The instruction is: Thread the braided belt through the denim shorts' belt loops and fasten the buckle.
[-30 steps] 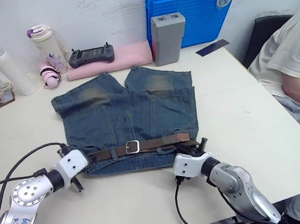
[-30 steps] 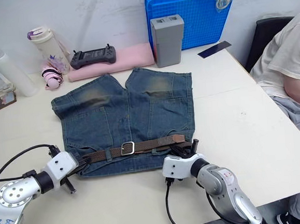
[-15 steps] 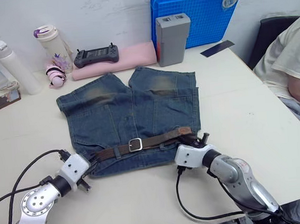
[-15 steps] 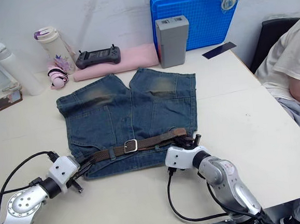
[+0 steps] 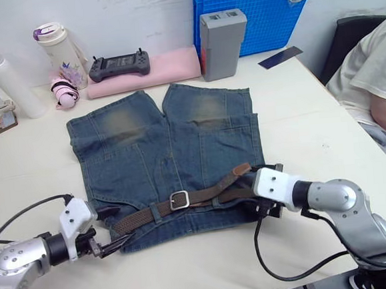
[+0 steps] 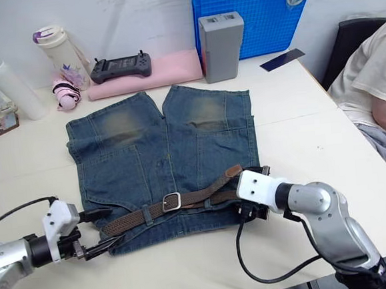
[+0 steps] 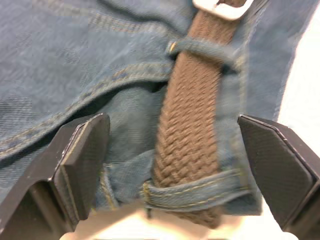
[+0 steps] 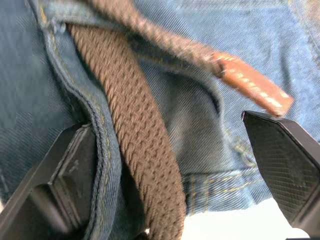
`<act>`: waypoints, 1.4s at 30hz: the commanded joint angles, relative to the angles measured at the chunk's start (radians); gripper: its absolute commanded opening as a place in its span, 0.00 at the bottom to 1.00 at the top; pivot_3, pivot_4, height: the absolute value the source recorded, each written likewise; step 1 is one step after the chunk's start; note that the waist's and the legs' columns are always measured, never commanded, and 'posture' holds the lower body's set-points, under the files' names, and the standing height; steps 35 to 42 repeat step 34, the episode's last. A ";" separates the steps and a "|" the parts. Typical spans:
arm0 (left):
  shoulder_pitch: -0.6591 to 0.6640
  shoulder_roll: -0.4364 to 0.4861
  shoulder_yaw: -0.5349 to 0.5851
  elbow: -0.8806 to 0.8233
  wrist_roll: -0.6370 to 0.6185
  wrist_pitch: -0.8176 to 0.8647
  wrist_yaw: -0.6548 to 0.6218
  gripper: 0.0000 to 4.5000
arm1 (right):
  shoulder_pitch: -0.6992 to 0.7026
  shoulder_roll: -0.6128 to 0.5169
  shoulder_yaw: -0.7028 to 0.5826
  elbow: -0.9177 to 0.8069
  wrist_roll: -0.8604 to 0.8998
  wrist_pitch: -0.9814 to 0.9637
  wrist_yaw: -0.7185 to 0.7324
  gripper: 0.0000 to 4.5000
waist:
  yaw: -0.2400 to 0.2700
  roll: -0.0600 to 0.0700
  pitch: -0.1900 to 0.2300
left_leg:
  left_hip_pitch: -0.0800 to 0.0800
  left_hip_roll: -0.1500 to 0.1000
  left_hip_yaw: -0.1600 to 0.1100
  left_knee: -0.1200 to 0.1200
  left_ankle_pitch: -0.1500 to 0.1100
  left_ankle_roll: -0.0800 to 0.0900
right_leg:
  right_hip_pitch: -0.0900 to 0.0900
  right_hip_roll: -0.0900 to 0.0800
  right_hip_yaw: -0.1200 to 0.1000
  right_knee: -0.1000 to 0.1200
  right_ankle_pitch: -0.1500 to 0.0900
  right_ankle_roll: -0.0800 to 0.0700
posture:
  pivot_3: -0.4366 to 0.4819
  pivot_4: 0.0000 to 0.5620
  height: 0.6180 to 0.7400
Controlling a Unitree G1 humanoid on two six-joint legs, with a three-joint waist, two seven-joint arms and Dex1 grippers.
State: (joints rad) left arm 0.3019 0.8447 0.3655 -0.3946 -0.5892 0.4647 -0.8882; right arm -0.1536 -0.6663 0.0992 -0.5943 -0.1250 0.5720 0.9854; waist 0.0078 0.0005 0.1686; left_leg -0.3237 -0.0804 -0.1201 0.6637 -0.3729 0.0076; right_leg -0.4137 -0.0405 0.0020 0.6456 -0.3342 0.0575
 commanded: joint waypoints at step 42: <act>-0.293 -0.077 0.184 -0.070 -0.313 0.178 0.200 1.00 | -0.106 -0.006 -0.392 0.041 0.616 0.275 -0.264 1.00 | 0.015 -0.001 0.004 | -0.013 0.000 0.004 0.008 0.001 -0.002 | -0.014 0.000 0.002 0.009 0.001 0.001 | 0.48 0.27 0.75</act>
